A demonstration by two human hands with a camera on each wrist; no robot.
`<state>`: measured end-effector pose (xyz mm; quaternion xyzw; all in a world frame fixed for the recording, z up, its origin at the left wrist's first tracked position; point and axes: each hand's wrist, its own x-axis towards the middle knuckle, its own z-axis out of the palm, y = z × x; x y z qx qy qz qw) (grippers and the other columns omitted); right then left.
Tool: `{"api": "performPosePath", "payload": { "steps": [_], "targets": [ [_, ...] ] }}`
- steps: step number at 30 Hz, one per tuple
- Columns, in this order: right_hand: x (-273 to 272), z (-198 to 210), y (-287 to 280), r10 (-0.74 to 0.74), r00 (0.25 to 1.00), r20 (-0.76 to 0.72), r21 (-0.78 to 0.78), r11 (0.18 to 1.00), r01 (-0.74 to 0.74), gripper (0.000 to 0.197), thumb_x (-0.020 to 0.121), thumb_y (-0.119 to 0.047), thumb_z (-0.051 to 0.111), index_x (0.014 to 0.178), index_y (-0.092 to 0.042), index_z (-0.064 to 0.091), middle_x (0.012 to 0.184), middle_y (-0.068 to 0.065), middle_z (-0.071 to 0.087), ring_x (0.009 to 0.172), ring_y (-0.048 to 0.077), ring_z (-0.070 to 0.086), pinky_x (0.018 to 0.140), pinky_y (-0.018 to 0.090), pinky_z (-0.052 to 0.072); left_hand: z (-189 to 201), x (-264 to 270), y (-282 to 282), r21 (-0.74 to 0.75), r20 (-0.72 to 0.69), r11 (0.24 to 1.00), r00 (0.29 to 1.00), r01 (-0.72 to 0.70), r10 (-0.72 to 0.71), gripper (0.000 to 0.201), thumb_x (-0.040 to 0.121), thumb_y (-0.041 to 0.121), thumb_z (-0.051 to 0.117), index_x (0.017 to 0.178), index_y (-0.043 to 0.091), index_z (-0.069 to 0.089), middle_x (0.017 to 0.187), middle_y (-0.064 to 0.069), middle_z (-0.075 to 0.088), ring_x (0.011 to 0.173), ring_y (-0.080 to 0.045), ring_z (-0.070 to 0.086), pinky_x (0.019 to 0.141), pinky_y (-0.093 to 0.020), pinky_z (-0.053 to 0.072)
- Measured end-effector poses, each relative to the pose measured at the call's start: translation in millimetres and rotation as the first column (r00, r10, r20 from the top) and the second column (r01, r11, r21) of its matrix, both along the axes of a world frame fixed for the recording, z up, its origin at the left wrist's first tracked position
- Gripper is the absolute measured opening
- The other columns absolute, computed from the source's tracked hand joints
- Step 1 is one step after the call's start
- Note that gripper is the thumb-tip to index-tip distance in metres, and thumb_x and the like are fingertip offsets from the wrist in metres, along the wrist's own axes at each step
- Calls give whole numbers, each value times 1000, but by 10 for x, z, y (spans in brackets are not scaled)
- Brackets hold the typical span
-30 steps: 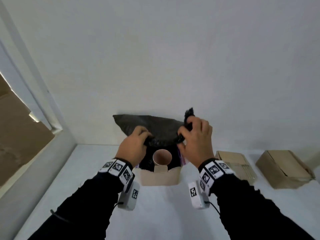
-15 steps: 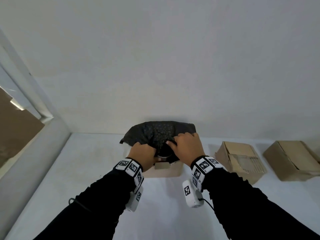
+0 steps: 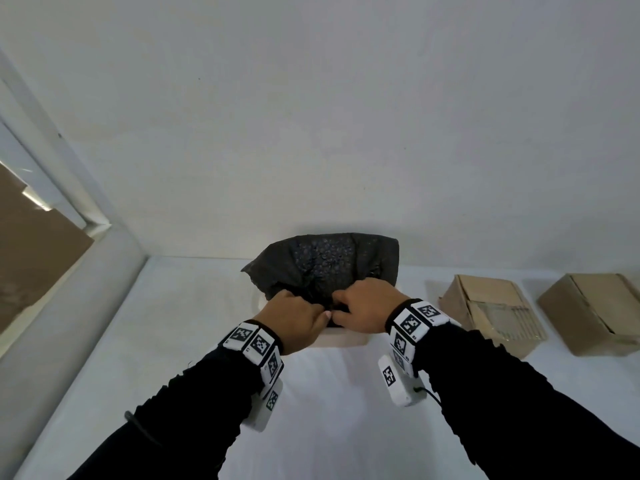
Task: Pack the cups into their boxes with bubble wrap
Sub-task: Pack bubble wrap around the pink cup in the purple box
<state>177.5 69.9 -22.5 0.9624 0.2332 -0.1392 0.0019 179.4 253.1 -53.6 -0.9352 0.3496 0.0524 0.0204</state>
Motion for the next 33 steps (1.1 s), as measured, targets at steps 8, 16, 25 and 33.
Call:
{"api": "performPosePath", "payload": {
  "steps": [8,16,25,33],
  "targets": [
    [6,-42,126,-24,978,-205,-181,983,-14,41,98,-40,22,91,-20,57,91,2,58,87,20,46,98,47,18,57,-1,-45,188,-75,981,997,40,-26,40,94,28,17,78,15,51,96,-6,65,87,-26,53,89,-37,34],
    [112,-129,-209,-508,759,408,352,854,382,29,79,-37,59,100,-18,55,104,7,53,97,29,49,75,38,45,28,87,115,-324,225,810,791,-489,568,45,74,51,58,106,20,58,125,-8,47,106,-33,43,81,-43,40],
    [212,-221,-261,-665,602,442,405,746,528,40,79,-32,70,116,-28,55,114,-3,60,113,25,39,88,41,23,26,304,268,-709,-218,360,674,-606,705,45,82,16,69,126,14,57,111,-10,67,106,-33,56,89,-36,44],
    [163,-181,-149,-377,711,594,183,924,337,48,56,3,49,96,-22,63,83,-4,66,100,25,53,87,40,23,-79,350,117,-368,383,928,901,-55,205,46,62,0,68,104,17,71,87,0,70,76,-26,62,76,-34,43]
  ]
}}
